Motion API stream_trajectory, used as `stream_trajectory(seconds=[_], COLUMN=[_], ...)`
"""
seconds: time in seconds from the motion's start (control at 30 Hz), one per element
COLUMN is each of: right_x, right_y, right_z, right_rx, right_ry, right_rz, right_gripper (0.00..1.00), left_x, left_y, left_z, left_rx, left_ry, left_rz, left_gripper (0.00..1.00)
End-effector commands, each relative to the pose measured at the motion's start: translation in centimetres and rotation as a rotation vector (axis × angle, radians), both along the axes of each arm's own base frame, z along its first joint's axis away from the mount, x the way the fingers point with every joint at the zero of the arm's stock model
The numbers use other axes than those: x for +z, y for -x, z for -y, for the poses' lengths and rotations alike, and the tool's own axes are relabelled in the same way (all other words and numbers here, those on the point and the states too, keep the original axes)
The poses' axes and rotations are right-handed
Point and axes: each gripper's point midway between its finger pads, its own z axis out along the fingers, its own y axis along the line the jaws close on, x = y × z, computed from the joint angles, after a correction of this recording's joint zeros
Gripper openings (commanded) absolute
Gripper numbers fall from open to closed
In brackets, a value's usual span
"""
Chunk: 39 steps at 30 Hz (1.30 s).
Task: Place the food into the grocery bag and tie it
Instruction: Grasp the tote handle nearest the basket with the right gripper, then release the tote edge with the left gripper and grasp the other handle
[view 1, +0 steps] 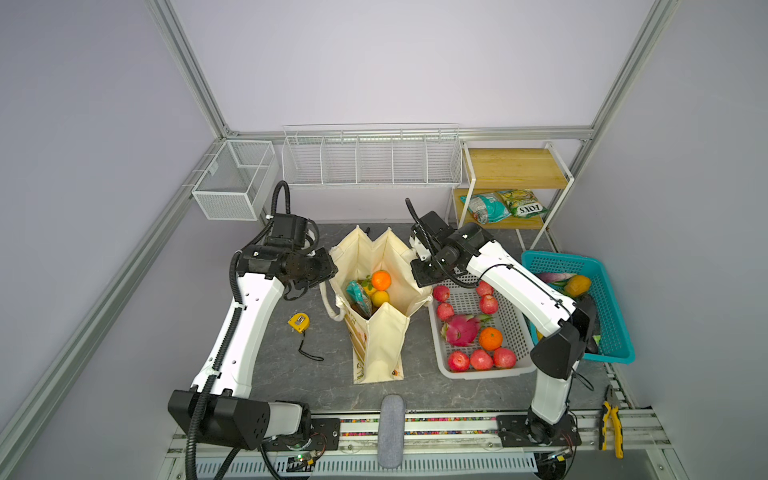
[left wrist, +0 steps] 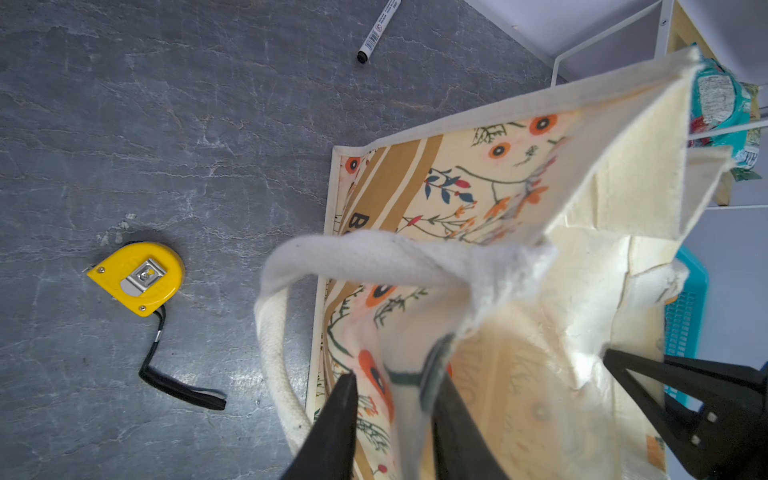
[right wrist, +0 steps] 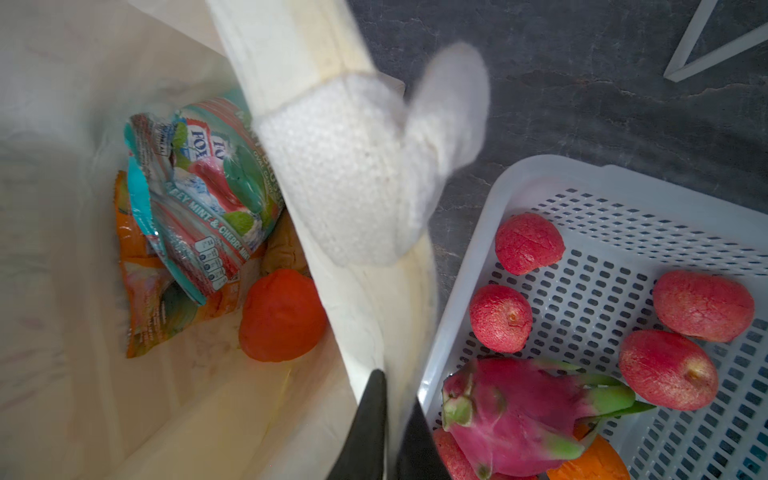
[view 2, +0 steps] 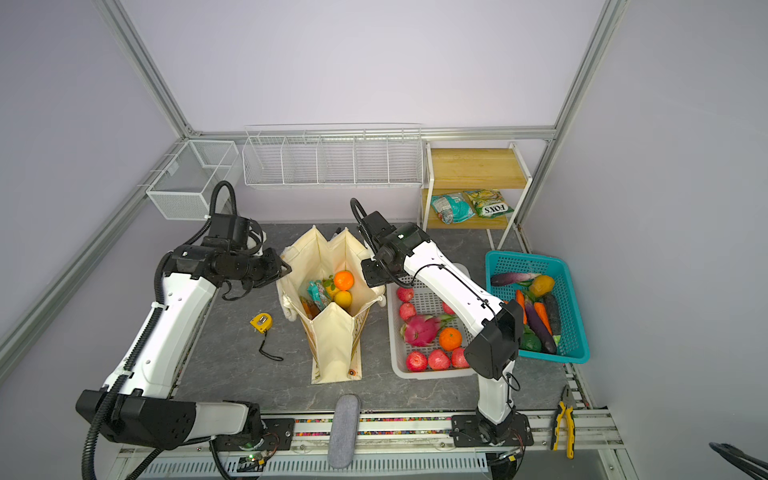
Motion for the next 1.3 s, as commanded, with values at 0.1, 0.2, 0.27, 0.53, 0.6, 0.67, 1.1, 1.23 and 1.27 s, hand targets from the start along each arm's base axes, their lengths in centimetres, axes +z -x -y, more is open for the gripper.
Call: stream_trajectory(seconds=[0.1,0.2,0.27,0.53,0.6,0.67,1.1,1.23,1.27], right_x=[1.8,2.1,2.3,2.7,2.8,2.9,2.7,2.5,2.4], right_y=[0.4,0.3,0.2,0.1,0.0,0.0,0.3,0.4,0.4], right_z=[-1.0,-0.9,-0.9,-0.8,-0.7,-0.7,-0.2,-0.3,-0.3], right_rx=[0.034,0.034,0.031,0.031,0.033,0.036,0.044,0.044,0.044], right_ry=[-0.066,-0.066,-0.07,-0.076,-0.076,-0.076,-0.084,-0.099,-0.101], right_rz=[0.021,0.03,0.034,0.04,0.041,0.045,0.027,0.01,0.006], right_gripper=[0.12,0.14,0.15,0.2,0.23,0.24,0.24,0.11,0.09], left_x=[2.9,4.0,5.3,7.7,5.1,2.0,-5.3,-6.4,-6.8], left_y=[0.1,0.5,1.0,5.0,5.6,6.0,5.5,5.6,5.7], left_z=[0.0,-1.1,-2.5,-9.8,-10.5,-10.6,-6.3,-5.8,-5.8], left_rx=[0.017,0.086,0.155,0.513,0.547,0.557,0.338,0.322,0.319], left_ry=[0.03,0.014,-0.006,-0.045,-0.034,-0.006,0.227,0.248,0.246], left_rz=[0.08,0.119,0.168,0.278,0.205,0.132,0.151,0.131,0.123], left_gripper=[0.51,0.59,0.62,0.64,0.64,0.65,0.63,0.64,0.64])
